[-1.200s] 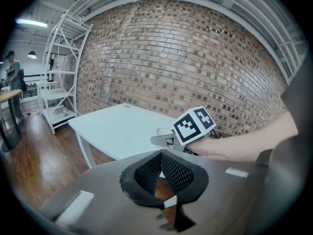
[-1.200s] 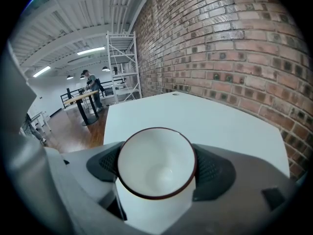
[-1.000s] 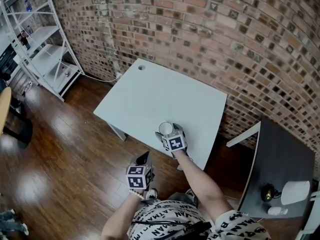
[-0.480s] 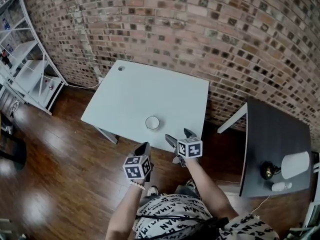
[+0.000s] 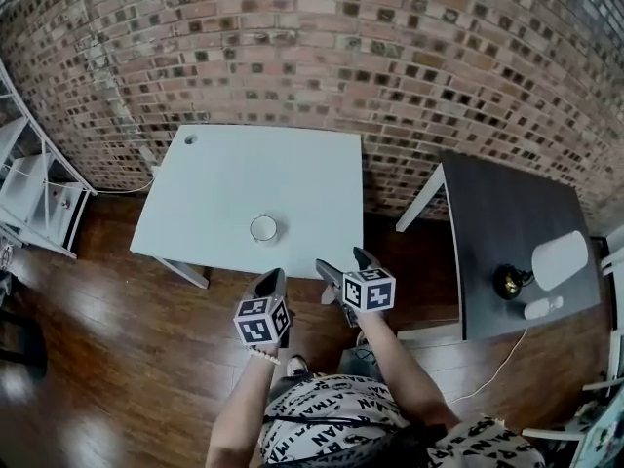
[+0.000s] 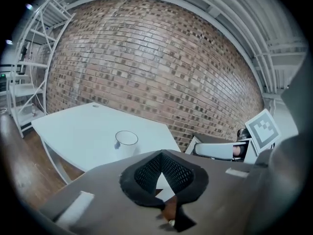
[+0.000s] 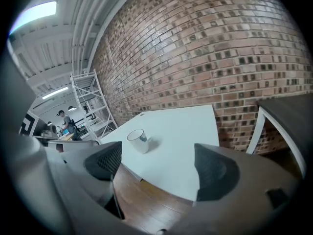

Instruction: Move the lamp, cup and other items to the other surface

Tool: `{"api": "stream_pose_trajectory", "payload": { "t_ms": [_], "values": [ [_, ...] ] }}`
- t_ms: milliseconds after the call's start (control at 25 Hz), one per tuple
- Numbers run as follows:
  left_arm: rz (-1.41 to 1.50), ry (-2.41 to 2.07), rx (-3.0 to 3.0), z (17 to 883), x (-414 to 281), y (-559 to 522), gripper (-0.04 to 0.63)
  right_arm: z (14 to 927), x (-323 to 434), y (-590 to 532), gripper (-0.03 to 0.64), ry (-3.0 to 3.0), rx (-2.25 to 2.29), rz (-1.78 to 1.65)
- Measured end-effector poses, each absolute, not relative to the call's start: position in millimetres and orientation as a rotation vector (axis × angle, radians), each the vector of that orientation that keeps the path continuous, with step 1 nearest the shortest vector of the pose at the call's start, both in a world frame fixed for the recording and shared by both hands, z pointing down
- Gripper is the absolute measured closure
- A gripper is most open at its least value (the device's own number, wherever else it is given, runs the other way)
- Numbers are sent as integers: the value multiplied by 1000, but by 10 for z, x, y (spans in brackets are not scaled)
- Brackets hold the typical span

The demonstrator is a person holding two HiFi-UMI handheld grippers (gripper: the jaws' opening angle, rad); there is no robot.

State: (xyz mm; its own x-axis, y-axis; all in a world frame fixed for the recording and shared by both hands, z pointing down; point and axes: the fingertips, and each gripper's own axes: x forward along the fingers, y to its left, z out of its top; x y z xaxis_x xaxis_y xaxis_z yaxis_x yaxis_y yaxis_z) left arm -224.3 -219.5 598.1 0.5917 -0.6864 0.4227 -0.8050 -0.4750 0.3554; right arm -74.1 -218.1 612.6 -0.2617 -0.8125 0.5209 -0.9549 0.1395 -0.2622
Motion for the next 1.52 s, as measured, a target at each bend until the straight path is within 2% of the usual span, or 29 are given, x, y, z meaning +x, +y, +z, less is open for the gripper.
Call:
{"api": "stream_pose_trajectory", "payload": {
  "t_ms": [320,440,760,920,960,1400,1520],
  "values": [
    [383,-919,2410,6046,-1520,-1819,594,6070,-52,-1481,141,-1999,2012,857],
    [430,-779,2489,6028,-921,-1615,594,6047,606,-1073,163,-1879,2201,859],
    [496,-464,2618,5919,789,-857,594,5962,2480,185,163,-1505,2610,858],
    [536,-296,2663,5894,1564,-354,594,5946,3272,795,191,-1330,2749,810],
    [548,-257,2675,5896,1737,-231,594,5948,3459,925,220,-1289,2774,789],
    [676,4,2746,6112,3177,698,594,6300,4953,1328,226,-1186,2783,692],
    [677,-1,2750,6152,3482,736,594,6408,5203,1237,253,-1222,2752,692]
  ]
}}
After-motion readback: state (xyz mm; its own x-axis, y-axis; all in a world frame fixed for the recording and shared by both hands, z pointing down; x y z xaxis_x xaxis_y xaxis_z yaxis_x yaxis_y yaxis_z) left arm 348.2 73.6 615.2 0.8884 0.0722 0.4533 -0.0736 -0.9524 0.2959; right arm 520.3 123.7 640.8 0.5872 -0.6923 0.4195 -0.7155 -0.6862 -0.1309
